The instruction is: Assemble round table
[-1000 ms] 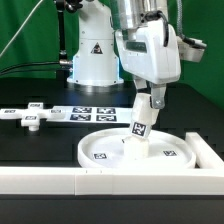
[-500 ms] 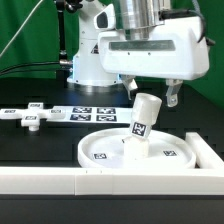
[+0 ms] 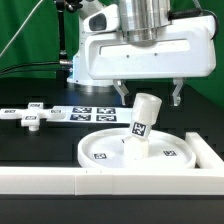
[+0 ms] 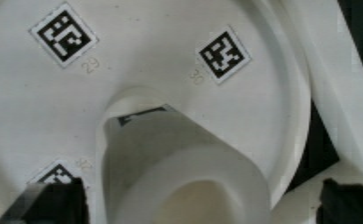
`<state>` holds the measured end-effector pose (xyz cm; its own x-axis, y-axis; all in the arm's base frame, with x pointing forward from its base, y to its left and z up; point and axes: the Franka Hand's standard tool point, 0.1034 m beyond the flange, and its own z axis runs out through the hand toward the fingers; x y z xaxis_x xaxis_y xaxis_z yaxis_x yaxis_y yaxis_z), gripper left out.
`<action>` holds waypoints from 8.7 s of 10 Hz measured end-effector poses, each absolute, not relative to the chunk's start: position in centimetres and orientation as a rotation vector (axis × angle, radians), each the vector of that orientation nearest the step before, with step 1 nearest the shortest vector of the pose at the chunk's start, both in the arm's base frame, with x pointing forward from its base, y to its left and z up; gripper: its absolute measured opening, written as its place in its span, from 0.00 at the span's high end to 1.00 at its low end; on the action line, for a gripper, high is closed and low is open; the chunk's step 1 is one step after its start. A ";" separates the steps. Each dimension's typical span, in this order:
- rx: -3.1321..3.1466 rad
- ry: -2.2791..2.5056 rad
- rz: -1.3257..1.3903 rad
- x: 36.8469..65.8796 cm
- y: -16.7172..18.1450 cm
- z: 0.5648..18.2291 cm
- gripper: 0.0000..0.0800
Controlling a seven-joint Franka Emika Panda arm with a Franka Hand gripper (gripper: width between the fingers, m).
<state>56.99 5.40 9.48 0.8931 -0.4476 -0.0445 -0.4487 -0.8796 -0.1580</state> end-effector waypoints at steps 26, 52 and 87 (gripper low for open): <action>-2.909 -1.176 -0.078 57.1 4.0 8.9 0.48; -2.298 1.888 0.032 55.9 4.5 8.4 0.48; -2.552 -1.874 -0.062 57.2 4.4 8.3 0.19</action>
Offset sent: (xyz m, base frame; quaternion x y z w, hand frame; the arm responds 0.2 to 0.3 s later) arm 0.0075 -0.0037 0.0066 -0.0946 -0.0100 -0.3405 0.9354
